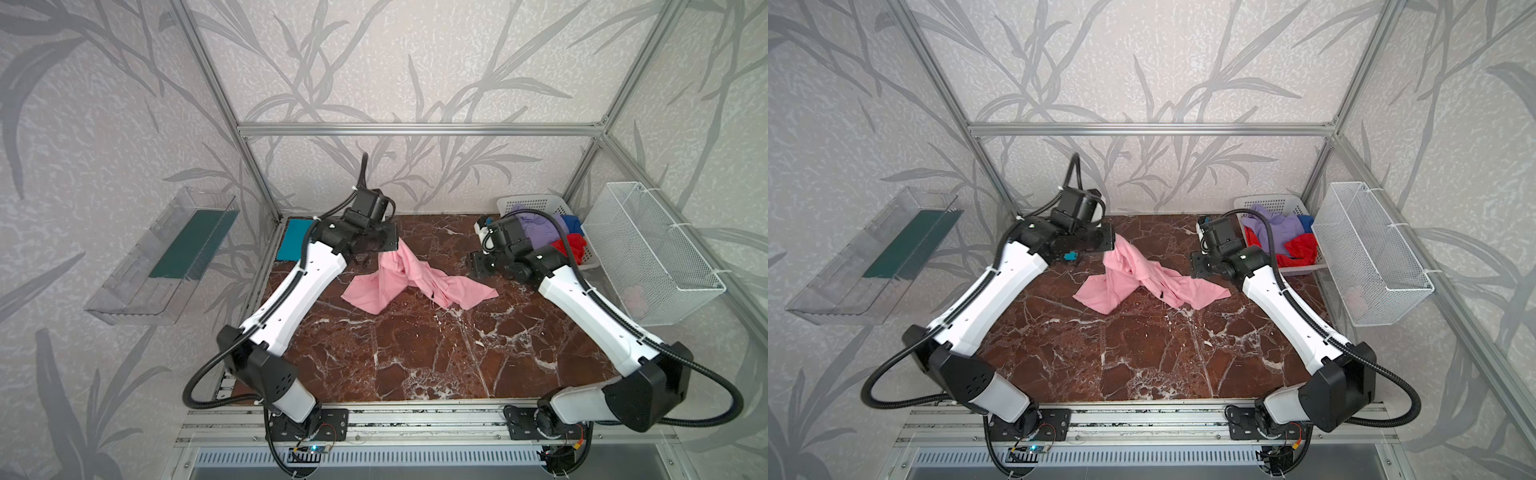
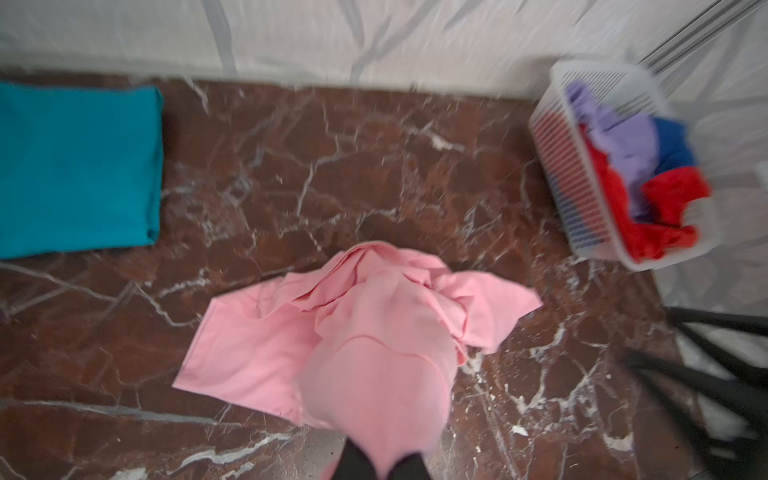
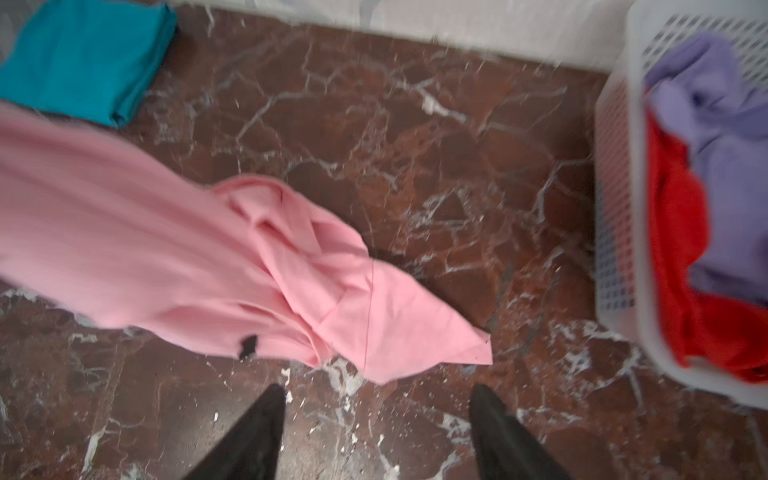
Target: Fold and stack the t-shirts
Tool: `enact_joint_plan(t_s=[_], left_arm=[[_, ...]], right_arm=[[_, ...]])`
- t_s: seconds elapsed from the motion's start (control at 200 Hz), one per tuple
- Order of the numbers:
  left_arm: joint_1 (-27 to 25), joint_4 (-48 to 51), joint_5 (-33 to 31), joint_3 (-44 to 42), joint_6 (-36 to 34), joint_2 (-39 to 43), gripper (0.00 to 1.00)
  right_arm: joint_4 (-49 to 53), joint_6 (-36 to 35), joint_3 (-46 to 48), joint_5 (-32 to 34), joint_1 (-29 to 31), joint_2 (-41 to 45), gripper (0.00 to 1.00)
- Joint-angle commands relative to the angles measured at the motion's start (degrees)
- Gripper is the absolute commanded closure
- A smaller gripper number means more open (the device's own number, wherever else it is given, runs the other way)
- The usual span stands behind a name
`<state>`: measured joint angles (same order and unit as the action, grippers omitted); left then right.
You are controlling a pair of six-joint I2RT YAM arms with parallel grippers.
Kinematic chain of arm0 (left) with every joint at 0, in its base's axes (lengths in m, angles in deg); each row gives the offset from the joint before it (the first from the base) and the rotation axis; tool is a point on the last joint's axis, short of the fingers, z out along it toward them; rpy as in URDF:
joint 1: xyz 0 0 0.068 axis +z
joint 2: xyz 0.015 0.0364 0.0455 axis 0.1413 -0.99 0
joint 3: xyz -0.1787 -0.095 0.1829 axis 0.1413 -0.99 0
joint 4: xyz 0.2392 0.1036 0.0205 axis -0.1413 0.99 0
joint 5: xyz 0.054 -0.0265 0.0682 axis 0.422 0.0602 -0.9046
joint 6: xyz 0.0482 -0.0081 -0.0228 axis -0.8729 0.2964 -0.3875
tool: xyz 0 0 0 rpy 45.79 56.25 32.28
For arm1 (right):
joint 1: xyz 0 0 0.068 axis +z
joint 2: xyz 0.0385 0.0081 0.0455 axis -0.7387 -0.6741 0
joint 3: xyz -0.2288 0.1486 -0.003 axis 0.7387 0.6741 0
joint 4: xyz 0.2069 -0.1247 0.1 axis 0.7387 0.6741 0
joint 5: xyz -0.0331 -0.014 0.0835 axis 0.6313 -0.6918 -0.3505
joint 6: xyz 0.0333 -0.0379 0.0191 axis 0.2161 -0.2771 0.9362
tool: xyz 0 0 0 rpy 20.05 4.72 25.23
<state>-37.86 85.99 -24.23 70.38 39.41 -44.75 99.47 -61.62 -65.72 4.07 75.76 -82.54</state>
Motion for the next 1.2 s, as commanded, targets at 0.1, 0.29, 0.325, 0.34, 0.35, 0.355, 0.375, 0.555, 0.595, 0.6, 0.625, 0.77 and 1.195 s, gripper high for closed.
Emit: enact_joint_plan(t_s=[0.1, 0.29, 0.325, 0.34, 0.35, 0.355, 0.375, 0.555, 0.595, 0.6, 0.625, 0.77, 1.195], left_arm=[[-0.3, 6.2, -2.1, 2.8, -1.8, 3.6, 1.0], [0.3, 6.5, -2.5, 1.5, -0.8, 5.7, 1.0], [0.5, 6.7, -2.7, 1.2, -0.7, 6.1, 1.0], [0.5, 6.7, -2.7, 1.2, -0.7, 6.2, 1.0], [0.6, 6.7, -2.8, 1.1, -0.7, 6.3, 1.0], [0.6, 6.8, -2.8, 1.1, -0.7, 6.4, 1.0], [0.7, 6.8, -2.9, 1.0, -0.6, 6.6, 1.0], [1.7, 7.6, -3.3, 0.2, -0.5, 7.7, 1.0], [2.0, 7.6, -3.1, 0.0, -0.5, 7.9, 1.0], [2.0, 7.7, -3.1, 0.0, -0.5, 7.9, 1.0], [2.2, 7.7, -3.1, -0.2, -0.5, 8.0, 1.0], [3.3, 7.6, -2.4, -0.4, -0.7, 8.0, 1.0], [10.7, -2.7, 7.7, 14.0, -2.2, -4.1, 1.0]], right_arm=[[-7.4, 0.4, 7.2, -0.6, 2.2, -4.4, 0.08], [-16.8, -0.5, 9.4, -5.7, 6.9, -10.7, 0.05], [-18.3, -0.6, 9.4, -6.1, 8.3, -12.4, 0.05], [-18.8, -0.6, 9.3, -6.1, 8.9, -13.1, 0.04], [-19.1, -0.5, 9.2, -6.2, 9.2, -13.6, 0.04], [-19.2, -0.5, 9.2, -6.2, 9.4, -13.8, 0.04], [-19.7, -0.5, 8.9, -6.3, 10.0, -14.9, 0.04], [-21.6, 2.3, 5.2, -9.5, 11.8, -25.3, 0.03], [-22.3, 2.8, 4.8, -9.9, 11.8, -26.8, 0.03], [-22.3, 2.9, 4.7, -9.9, 11.8, -27.1, 0.03], [-22.5, 3.2, 4.4, -10.1, 11.8, -28.0, 0.05], [-23.8, 4.8, 3.5, -10.6, 11.5, -30.2, 0.52], [-7.3, -4.6, -6.4, 6.4, 11.0, 0.1, 1.0]])
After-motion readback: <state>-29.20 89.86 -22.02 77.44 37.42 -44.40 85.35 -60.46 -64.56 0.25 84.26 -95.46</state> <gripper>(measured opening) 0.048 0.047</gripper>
